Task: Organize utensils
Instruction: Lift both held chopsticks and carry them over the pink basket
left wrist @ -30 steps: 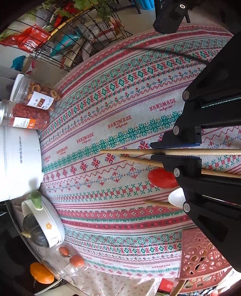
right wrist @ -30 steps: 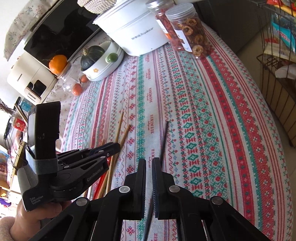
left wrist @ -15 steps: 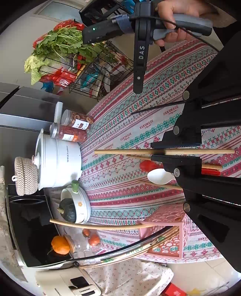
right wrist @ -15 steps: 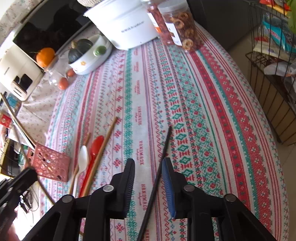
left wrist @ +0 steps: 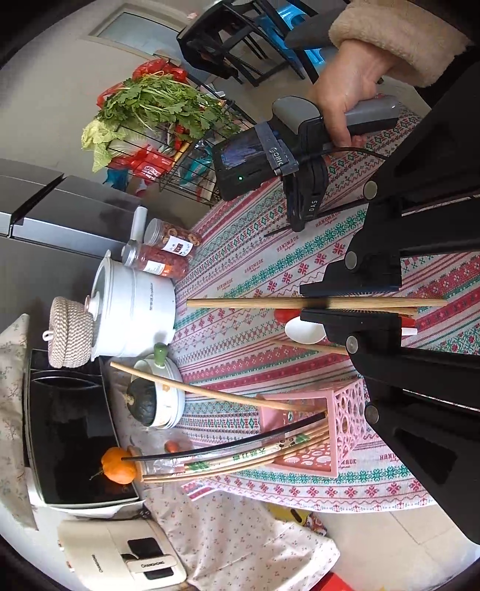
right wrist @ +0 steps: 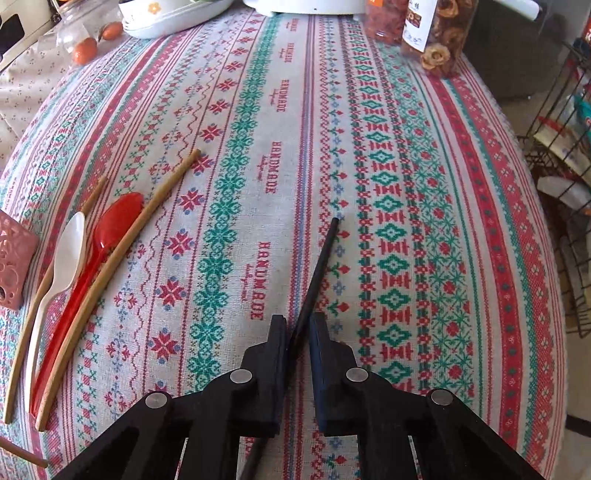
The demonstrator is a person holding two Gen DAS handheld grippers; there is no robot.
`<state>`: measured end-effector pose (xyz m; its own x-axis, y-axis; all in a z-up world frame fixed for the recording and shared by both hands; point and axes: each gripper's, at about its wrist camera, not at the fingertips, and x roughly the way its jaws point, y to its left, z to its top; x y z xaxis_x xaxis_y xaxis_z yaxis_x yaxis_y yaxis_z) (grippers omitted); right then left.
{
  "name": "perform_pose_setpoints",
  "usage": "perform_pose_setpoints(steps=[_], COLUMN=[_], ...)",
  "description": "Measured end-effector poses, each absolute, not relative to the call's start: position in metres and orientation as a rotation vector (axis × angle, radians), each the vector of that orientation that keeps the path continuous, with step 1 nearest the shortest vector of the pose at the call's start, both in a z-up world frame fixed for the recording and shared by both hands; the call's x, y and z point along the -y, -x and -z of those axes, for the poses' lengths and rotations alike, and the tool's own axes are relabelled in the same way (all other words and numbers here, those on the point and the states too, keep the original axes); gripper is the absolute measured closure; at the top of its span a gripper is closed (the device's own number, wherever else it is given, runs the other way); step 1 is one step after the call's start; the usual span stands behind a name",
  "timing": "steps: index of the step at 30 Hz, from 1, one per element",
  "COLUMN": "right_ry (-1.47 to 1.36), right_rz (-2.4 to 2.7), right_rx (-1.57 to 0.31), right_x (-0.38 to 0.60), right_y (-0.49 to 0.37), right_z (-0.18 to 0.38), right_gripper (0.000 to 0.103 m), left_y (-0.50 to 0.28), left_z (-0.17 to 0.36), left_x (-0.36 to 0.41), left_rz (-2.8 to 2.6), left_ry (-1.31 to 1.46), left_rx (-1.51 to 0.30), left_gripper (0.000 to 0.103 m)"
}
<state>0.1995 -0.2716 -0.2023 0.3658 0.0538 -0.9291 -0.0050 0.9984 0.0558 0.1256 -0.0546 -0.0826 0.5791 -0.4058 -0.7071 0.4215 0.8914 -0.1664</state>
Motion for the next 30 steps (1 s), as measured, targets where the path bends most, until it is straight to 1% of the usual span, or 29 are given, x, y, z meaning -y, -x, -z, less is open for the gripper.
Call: perform_pose_setpoints(steps=[2,4,16,22,26,30], right_ry=[-0.089,-0.115,-0.137,-0.112,-0.12,-0.145], right_rz=[-0.062,-0.071,-0.169,-0.218,-0.248,-0.292], right_rx=[-1.185,-1.154,-0.744,-0.565,-0.491,-0.459], right_x=[0.275,0.278,0.263,0.232,0.22,0.209], right_y=[-0.196,-0.189,-0.11,-0.103,-0.101,-0.105], right_z=[0.201,0.191,0.087,0.052,0.035,0.02], right_gripper=[0.097,0.098,0.098,0.098,0.098,0.098], left_y=[-0.123,-0.12,-0.085,-0.078,-0.078,-0.084], left_z=[0.079,0.074,0.014,-0.006,-0.013,-0.016], left_x=[0.047,0.041,-0.019,-0.044,-0.055,-0.06], left_rz=[0.479,0.476,0.444,0.39,0.349,0.297], left_ry=[-0.01,0.004,0.131,0.189,0.203,0.183], left_rx=[-0.81,-0.787,-0.544,-0.421,-0.349,-0.295], left_gripper=[0.097,0.097,0.097,0.097,0.097,0.097])
